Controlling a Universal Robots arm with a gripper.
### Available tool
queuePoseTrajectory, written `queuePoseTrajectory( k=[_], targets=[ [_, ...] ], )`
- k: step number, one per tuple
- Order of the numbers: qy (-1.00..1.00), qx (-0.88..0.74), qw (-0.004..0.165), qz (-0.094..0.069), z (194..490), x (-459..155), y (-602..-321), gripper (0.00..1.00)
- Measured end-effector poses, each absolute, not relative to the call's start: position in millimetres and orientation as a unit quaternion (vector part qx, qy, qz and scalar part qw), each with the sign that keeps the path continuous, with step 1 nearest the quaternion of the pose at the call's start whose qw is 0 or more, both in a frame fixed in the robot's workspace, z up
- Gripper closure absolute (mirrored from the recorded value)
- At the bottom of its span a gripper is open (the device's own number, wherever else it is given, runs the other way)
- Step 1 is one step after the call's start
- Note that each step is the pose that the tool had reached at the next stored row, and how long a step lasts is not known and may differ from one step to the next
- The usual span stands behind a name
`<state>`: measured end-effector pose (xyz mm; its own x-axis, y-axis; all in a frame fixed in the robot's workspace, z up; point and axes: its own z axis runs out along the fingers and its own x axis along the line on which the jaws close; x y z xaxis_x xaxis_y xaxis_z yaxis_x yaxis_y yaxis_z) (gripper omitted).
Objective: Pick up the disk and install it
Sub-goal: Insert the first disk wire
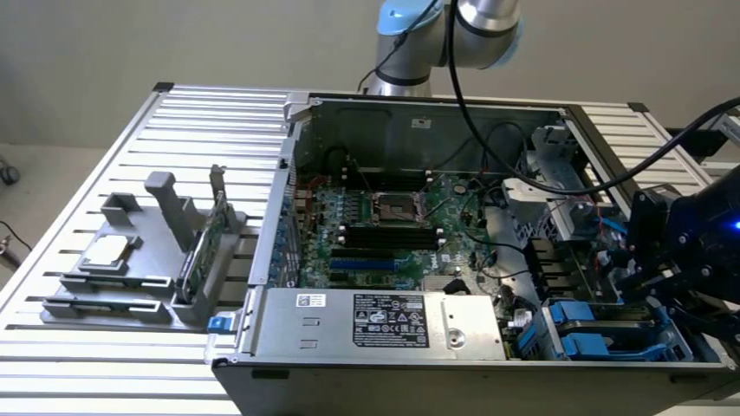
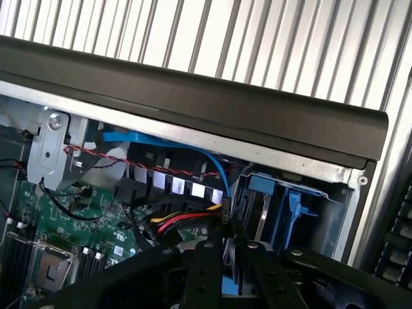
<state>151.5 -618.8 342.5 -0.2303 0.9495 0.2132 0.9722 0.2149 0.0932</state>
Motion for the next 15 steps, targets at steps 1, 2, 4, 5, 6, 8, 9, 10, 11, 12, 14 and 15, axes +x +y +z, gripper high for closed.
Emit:
queuePoseTrajectory(
  k=[1, 2, 4, 5, 6, 8, 9, 10, 11, 12, 14, 15],
  targets=[
    [-0.777, -0.619, 0.055, -0.103, 342.6, 151.4, -618.8, 0.83],
    [-0.776, -0.620, 0.055, -0.103, 342.8, 151.4, -618.7, 0.83],
    [-0.774, -0.622, 0.055, -0.103, 343.3, 151.2, -618.7, 0.83],
    [-0.774, -0.622, 0.055, -0.103, 343.9, 150.7, -618.8, 0.83],
    [-0.774, -0.623, 0.055, -0.103, 344.5, 150.3, -618.9, 0.83],
    [-0.773, -0.623, 0.055, -0.103, 346.0, 149.0, -619.3, 0.83],
    [-0.773, -0.623, 0.055, -0.103, 346.7, 148.5, -619.7, 0.83],
    [-0.773, -0.623, 0.055, -0.103, 347.2, 148.1, -619.9, 0.83],
    [-0.773, -0.624, 0.054, -0.103, 347.3, 148.0, -620.1, 0.83],
    [-0.772, -0.625, 0.054, -0.102, 347.2, 148.0, -620.2, 0.83],
    [-0.772, -0.627, 0.050, -0.097, 347.3, 147.9, -620.3, 0.83],
    [-0.771, -0.628, 0.048, -0.095, 347.3, 147.9, -620.3, 0.83]
  ],
)
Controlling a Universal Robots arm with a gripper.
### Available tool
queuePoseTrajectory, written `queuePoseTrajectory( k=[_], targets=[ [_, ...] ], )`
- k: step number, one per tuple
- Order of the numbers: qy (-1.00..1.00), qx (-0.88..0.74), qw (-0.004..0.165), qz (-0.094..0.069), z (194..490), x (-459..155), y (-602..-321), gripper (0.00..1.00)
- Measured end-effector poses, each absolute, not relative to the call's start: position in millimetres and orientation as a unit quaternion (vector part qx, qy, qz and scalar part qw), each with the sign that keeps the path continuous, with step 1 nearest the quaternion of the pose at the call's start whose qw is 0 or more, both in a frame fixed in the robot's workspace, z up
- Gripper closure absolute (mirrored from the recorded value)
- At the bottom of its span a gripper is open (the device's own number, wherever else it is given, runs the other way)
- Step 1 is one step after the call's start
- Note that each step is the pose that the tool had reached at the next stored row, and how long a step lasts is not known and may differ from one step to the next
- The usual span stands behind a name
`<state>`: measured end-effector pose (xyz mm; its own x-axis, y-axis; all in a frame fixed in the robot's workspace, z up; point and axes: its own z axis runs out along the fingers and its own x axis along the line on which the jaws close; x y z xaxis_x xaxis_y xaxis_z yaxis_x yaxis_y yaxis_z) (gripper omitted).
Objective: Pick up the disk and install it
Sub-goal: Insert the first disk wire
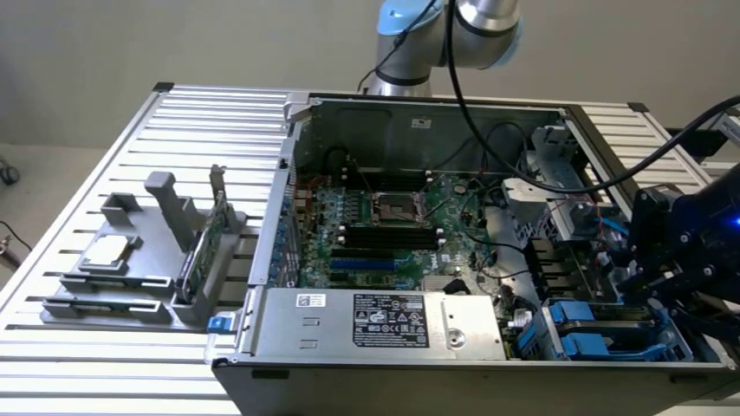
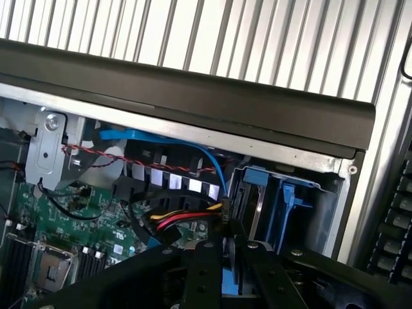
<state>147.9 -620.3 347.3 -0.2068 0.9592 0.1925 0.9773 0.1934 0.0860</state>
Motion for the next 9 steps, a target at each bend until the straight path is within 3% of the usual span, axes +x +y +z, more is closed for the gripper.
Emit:
queuePoseTrajectory(
  k=[9],
  targets=[
    [-0.764, -0.641, 0.028, -0.072, 346.1, 147.9, -620.3, 0.83]
  ],
)
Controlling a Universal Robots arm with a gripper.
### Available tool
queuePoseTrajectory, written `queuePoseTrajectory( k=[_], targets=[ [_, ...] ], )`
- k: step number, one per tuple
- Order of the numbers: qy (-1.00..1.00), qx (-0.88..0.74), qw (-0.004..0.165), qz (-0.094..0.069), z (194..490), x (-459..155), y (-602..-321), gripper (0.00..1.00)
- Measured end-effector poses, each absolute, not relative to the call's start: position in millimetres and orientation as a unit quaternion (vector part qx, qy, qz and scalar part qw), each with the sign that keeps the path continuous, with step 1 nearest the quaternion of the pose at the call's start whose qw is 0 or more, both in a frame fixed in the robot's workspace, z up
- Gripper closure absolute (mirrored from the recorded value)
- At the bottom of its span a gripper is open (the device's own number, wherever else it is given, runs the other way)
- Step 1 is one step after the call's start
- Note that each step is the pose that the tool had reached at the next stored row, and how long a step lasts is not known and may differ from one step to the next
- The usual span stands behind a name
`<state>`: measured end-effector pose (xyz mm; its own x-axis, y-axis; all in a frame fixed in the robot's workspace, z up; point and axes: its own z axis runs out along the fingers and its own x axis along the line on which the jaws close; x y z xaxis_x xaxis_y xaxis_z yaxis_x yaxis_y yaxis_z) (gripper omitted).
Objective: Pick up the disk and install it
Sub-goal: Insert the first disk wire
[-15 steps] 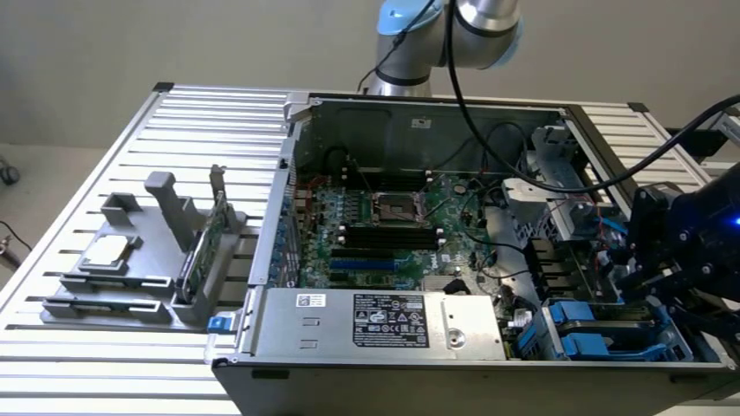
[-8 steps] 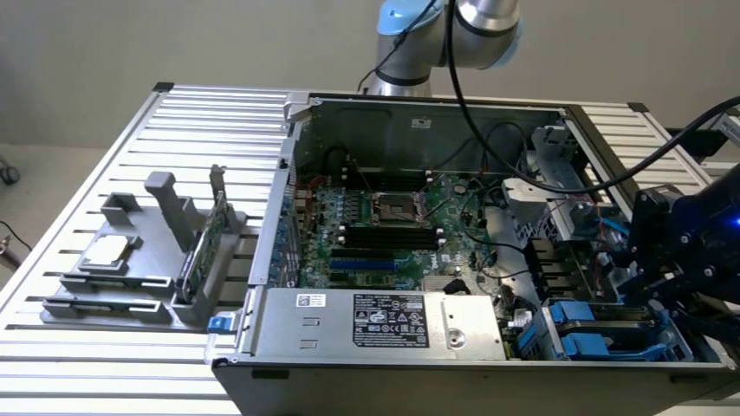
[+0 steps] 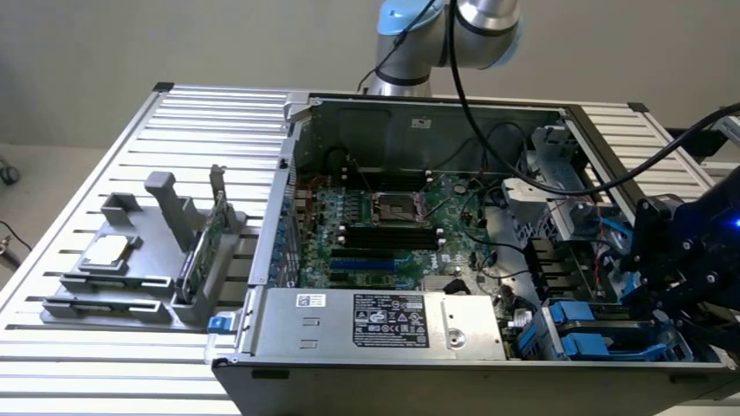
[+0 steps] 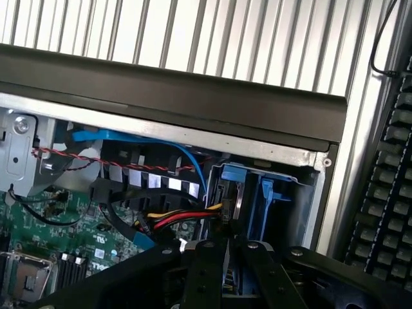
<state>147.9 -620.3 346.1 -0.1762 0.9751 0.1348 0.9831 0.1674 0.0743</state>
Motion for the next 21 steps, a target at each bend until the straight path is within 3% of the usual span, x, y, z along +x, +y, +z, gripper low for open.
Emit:
queuePoseTrajectory(
  k=[12, 21],
  targets=[
    [-0.759, -0.647, 0.027, -0.071, 346.0, 147.2, -617.4, 0.83],
    [-0.757, -0.651, 0.015, -0.060, 344.9, 145.9, -612.1, 0.83]
  ],
)
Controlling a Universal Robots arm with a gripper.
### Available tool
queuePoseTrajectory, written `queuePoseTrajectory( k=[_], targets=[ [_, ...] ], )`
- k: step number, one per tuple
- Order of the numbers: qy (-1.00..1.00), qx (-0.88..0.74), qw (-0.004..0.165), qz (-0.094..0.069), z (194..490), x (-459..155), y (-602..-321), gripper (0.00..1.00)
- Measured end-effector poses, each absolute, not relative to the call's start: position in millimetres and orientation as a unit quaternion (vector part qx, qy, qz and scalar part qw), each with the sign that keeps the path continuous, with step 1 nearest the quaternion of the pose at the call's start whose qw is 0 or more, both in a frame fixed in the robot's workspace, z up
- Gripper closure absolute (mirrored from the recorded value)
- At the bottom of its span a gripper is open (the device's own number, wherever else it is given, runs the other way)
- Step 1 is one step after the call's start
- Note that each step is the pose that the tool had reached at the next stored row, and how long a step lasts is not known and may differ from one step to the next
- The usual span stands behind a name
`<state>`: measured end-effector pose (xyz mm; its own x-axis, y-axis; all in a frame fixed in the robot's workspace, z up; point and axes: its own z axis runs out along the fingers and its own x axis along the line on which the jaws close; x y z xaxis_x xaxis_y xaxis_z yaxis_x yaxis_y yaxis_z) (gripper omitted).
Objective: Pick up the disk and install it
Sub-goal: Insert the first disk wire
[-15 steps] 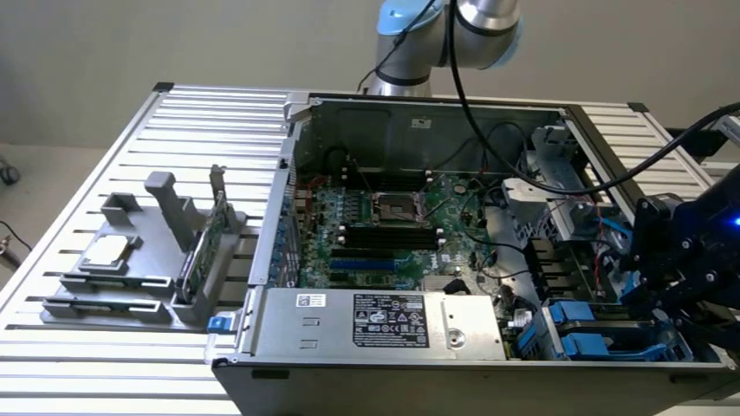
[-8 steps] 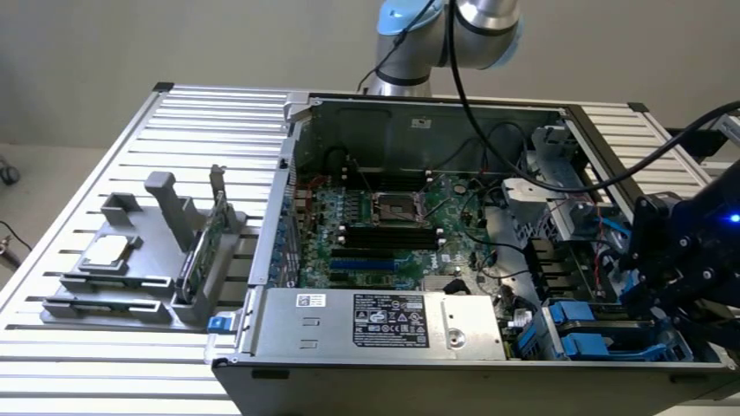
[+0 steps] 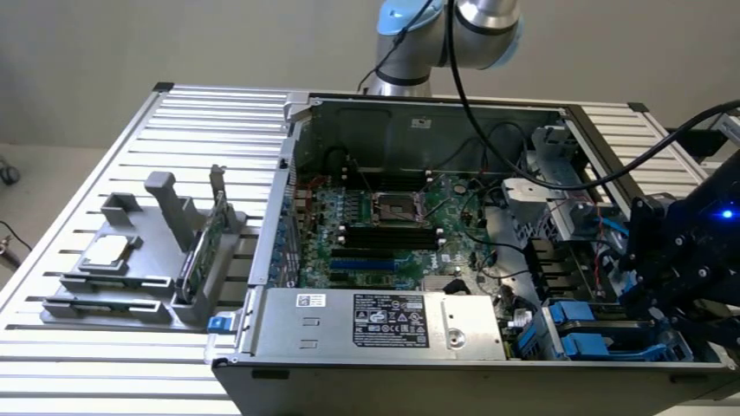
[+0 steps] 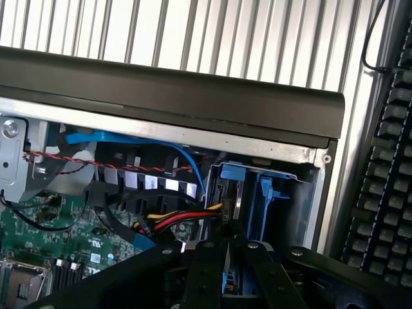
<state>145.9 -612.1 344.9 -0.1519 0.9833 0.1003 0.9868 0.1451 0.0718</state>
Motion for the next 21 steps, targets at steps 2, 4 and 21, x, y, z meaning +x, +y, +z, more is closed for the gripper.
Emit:
queuePoseTrajectory(
  k=[2, 4, 21],
  targets=[
    [-0.756, -0.651, 0.013, -0.059, 344.9, 145.7, -610.2, 0.83],
    [-0.756, -0.652, 0.011, -0.059, 344.8, 145.4, -609.2, 0.83],
    [-0.746, -0.662, -0.002, -0.065, 341.5, 142.4, -605.3, 0.83]
  ],
)
